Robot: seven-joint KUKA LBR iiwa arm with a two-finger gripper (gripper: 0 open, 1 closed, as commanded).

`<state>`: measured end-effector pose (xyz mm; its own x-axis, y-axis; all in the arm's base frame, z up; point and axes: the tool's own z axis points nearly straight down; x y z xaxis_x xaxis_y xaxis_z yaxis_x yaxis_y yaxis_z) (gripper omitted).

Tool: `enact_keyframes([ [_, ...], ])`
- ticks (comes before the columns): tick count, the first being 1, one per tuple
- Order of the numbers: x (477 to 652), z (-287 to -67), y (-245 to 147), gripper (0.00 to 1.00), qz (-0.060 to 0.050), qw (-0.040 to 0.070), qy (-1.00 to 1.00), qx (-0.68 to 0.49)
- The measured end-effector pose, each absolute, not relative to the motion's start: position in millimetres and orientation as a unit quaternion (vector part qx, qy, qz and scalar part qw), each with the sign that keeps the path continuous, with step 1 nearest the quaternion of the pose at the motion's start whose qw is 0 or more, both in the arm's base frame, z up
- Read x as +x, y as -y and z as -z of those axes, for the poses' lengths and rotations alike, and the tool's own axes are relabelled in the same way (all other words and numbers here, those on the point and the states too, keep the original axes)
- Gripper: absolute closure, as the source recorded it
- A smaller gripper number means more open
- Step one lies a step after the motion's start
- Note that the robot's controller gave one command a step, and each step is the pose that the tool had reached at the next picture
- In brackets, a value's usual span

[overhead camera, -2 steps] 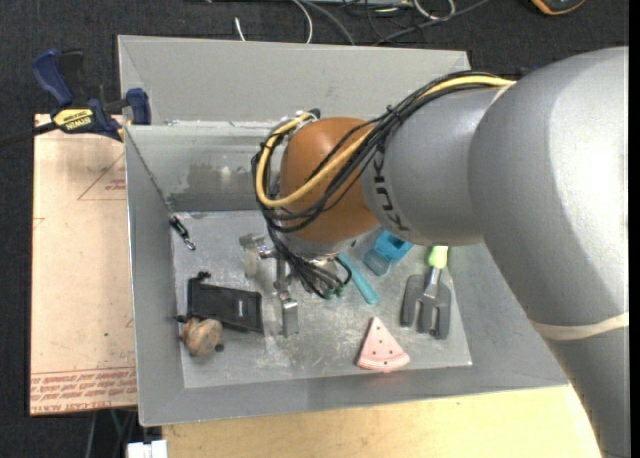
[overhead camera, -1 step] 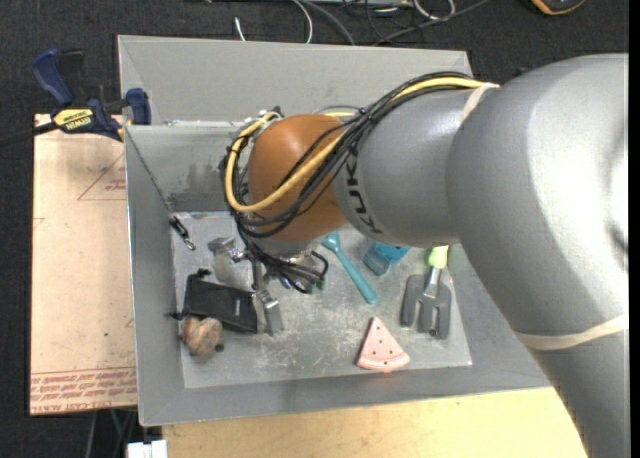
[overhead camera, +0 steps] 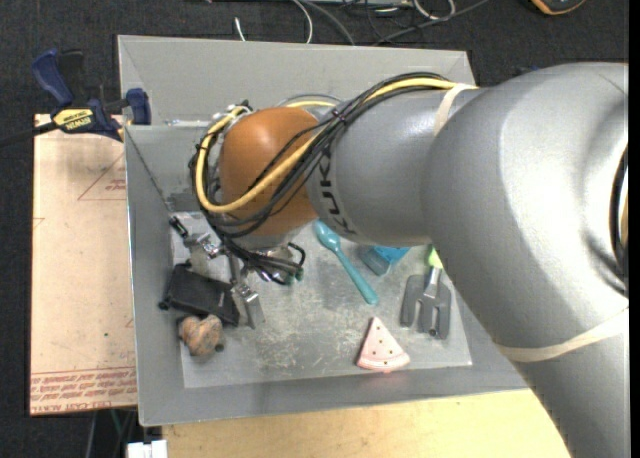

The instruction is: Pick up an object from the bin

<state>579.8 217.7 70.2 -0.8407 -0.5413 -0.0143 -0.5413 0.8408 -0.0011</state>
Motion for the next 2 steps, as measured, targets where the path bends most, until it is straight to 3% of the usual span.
enact_keyframes([
  [1,582.4,-70.6,-199.4,1.0,-0.003,0.007,-0.943,-0.333],
  [2,582.4,-70.6,-199.4,1.0,-0.003,0.007,-0.943,-0.333],
])
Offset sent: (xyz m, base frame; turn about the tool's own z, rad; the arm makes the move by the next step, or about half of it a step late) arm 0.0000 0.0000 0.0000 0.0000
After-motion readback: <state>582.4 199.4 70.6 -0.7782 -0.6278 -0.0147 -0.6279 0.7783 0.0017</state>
